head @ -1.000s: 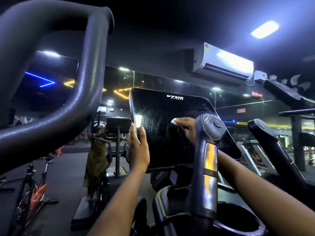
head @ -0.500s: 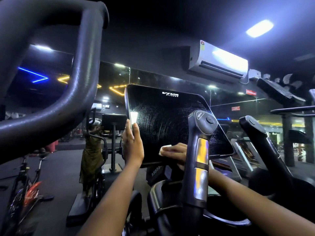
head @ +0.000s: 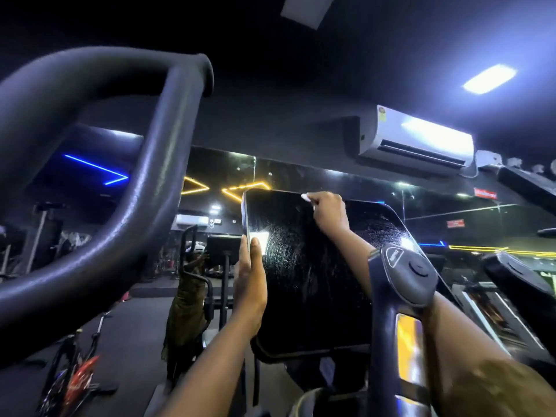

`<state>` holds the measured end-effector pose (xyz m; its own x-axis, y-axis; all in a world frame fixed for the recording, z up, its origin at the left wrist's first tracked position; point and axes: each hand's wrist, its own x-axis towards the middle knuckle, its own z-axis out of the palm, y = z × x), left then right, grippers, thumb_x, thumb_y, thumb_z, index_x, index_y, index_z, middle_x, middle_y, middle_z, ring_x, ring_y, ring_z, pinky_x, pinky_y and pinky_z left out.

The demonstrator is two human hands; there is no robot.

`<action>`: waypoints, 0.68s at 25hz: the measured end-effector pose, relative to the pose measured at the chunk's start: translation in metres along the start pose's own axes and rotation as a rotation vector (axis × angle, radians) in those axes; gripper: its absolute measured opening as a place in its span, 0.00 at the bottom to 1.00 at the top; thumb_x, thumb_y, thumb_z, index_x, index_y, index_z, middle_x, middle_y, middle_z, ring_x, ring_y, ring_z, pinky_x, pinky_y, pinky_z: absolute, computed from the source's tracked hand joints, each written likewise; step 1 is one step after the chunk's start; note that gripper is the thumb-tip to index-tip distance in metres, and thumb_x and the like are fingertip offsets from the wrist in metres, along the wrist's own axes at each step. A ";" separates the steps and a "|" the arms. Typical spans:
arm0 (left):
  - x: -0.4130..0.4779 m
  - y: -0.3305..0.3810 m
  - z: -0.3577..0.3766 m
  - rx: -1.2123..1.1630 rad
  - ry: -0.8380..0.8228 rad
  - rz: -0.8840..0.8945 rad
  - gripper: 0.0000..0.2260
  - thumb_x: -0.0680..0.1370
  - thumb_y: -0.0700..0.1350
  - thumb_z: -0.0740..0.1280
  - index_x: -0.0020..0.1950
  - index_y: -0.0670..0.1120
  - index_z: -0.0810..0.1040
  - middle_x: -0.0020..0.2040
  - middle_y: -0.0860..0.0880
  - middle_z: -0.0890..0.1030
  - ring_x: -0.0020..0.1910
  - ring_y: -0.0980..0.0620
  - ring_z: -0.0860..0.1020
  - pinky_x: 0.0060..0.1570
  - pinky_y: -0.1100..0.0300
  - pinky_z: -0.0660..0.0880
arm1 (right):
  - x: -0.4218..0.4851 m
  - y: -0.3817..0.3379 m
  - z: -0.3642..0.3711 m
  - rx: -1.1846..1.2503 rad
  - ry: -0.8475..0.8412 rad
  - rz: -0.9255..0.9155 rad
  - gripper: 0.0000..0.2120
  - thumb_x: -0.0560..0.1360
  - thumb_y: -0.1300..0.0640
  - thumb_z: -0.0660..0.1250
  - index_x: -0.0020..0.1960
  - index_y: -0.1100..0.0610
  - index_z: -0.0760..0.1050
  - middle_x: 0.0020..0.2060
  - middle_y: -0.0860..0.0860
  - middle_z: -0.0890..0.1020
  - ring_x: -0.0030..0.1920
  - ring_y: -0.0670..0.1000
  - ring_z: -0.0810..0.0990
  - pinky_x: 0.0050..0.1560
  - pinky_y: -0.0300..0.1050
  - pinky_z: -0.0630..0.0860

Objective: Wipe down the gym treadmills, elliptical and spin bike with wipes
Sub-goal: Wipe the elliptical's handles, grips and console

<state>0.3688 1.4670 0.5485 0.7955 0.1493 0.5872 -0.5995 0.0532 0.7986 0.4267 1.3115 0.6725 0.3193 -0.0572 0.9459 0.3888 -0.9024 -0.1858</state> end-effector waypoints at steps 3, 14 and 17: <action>0.003 0.000 -0.001 -0.012 -0.005 0.001 0.34 0.71 0.68 0.44 0.77 0.59 0.51 0.78 0.51 0.57 0.75 0.47 0.58 0.70 0.47 0.57 | 0.004 -0.011 0.021 -0.077 -0.065 -0.130 0.17 0.74 0.69 0.59 0.59 0.60 0.79 0.58 0.56 0.80 0.60 0.56 0.76 0.56 0.44 0.70; 0.007 -0.007 -0.001 -0.082 0.021 -0.068 0.54 0.54 0.86 0.43 0.74 0.60 0.63 0.71 0.47 0.71 0.66 0.45 0.72 0.65 0.43 0.69 | -0.113 -0.031 -0.005 0.030 -0.273 -0.766 0.16 0.73 0.60 0.63 0.59 0.55 0.79 0.56 0.52 0.81 0.52 0.47 0.75 0.54 0.32 0.66; -0.002 0.002 -0.002 -0.067 0.040 -0.048 0.42 0.65 0.75 0.43 0.76 0.59 0.58 0.75 0.48 0.64 0.71 0.45 0.65 0.69 0.47 0.63 | -0.115 -0.013 -0.022 0.029 -0.218 -0.848 0.14 0.72 0.61 0.64 0.56 0.58 0.81 0.54 0.53 0.82 0.51 0.49 0.77 0.53 0.36 0.71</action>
<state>0.3659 1.4684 0.5491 0.8203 0.1843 0.5415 -0.5662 0.1270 0.8144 0.3663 1.3200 0.5722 0.0698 0.7138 0.6968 0.5914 -0.5921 0.5473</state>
